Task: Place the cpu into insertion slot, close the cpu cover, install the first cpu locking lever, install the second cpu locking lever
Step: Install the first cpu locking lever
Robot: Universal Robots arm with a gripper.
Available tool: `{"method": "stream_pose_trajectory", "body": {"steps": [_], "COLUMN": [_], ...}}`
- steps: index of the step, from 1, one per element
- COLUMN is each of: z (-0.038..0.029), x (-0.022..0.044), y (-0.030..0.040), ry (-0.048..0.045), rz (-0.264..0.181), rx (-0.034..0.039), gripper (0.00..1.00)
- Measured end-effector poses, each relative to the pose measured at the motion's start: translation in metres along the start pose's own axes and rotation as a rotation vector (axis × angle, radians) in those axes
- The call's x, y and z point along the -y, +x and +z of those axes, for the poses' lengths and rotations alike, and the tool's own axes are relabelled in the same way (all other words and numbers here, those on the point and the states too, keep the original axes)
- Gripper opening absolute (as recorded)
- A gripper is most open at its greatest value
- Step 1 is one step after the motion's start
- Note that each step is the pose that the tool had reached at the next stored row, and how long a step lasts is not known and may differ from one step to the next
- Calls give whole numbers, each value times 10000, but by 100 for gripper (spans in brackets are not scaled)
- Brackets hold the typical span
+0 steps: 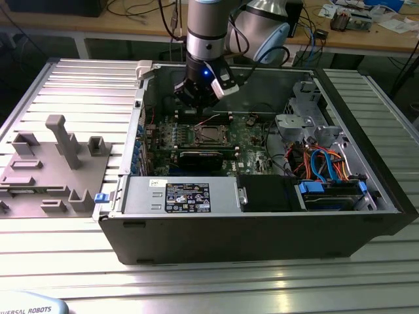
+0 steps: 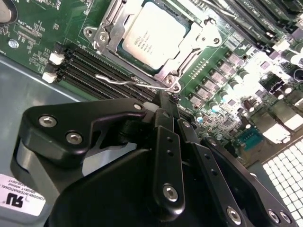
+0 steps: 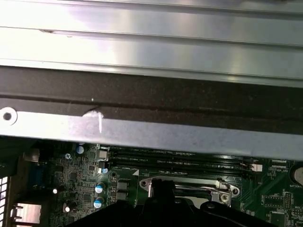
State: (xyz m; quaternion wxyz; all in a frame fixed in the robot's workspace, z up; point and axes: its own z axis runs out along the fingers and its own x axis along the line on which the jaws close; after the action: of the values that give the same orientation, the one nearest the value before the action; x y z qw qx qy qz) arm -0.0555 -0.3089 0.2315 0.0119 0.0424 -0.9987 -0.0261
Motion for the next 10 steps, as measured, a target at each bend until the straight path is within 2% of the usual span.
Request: {"method": "stream_pose_trajectory", "body": {"steps": [4, 10], "z": [37, 100], "x": [-36, -38], "y": [-8, -28], "ry": [-1, -1], "rz": [-38, -39], "rx": [-1, -4], "gripper": [11, 11]}}
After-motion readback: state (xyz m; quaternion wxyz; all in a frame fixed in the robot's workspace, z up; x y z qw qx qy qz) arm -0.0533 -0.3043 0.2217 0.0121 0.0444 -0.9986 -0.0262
